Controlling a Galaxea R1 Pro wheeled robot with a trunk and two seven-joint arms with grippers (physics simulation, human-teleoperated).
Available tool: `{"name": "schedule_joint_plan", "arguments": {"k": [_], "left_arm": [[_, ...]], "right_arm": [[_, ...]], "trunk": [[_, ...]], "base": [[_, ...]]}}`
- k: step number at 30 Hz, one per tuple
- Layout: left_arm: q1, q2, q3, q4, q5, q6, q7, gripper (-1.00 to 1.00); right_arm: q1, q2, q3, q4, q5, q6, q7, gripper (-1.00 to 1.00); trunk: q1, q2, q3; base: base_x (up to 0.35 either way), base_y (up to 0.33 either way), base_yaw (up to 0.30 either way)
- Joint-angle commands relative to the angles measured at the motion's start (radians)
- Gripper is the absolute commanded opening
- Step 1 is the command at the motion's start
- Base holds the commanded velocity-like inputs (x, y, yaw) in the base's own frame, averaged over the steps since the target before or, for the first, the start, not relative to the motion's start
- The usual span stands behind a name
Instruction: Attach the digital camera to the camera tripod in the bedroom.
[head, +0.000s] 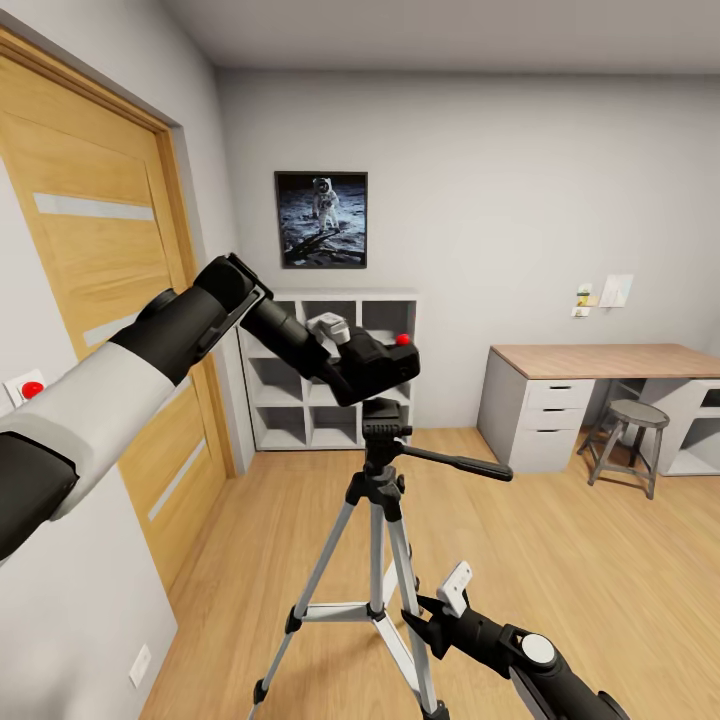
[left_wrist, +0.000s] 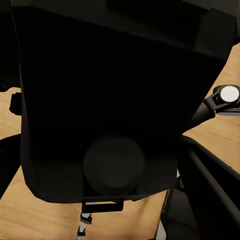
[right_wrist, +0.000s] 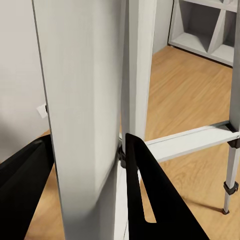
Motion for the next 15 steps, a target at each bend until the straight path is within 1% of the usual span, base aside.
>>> {"name": "schedule_joint_plan", "arguments": {"k": [1, 2, 3, 4, 9, 12, 13, 14, 15], "left_arm": [[-0.001, 0.004, -0.001, -0.002, -0.009, 0.011, -0.013, -1.00], [-0.001, 0.012, 0.000, -0.003, -0.009, 0.011, -0.025, -1.00], [0.000, 0.028, 0.001, -0.004, -0.009, 0.011, -0.059, -1.00], [0.000, 0.038, 0.002, -0.006, -0.009, 0.011, -0.066, -1.00], [0.000, 0.071, 0.001, -0.038, -0.009, 0.011, -0.066, -1.00], [0.000, 0.110, 0.004, -0.084, -0.007, 0.011, -0.066, -1.00], [0.000, 0.118, 0.004, -0.093, -0.007, 0.011, -0.066, -1.00], [0.000, 0.135, 0.005, -0.112, -0.005, 0.011, -0.066, -1.00], [0.000, 0.143, 0.006, -0.122, -0.004, 0.011, -0.066, -1.00]], "right_arm": [[0.000, -0.001, 0.007, 0.003, 0.013, 0.030, 0.003, -1.00], [0.000, -0.001, 0.007, 0.003, 0.013, 0.030, 0.003, -1.00], [0.000, -0.001, 0.007, 0.003, 0.013, 0.030, 0.003, -1.00], [0.000, -0.001, 0.007, 0.003, 0.013, 0.030, 0.003, -1.00], [0.000, -0.001, 0.007, 0.004, 0.013, 0.030, 0.002, -1.00], [0.000, -0.001, 0.007, 0.004, 0.013, 0.030, 0.002, -1.00], [0.000, -0.001, 0.007, 0.004, 0.013, 0.030, 0.001, -1.00], [0.000, -0.001, 0.007, 0.004, 0.013, 0.030, 0.001, -1.00], [0.000, -0.001, 0.007, 0.004, 0.013, 0.030, 0.001, -1.00]], "trunk": [[0.000, 0.000, -0.001], [0.000, 0.000, -0.001], [0.000, 0.000, -0.001], [0.000, 0.000, -0.001], [0.000, 0.000, -0.001], [0.000, 0.000, -0.001], [0.000, 0.000, -0.001], [0.000, 0.000, -0.001], [0.000, 0.000, -0.001]], "base": [[0.000, 0.000, 0.000], [0.000, 0.000, 0.000], [0.000, 0.000, 0.000], [0.000, 0.000, 0.000], [0.000, 0.000, 0.000], [0.000, 0.000, 0.000], [0.000, 0.000, 0.000], [0.000, 0.000, 0.000], [0.000, 0.000, 0.000]]}}
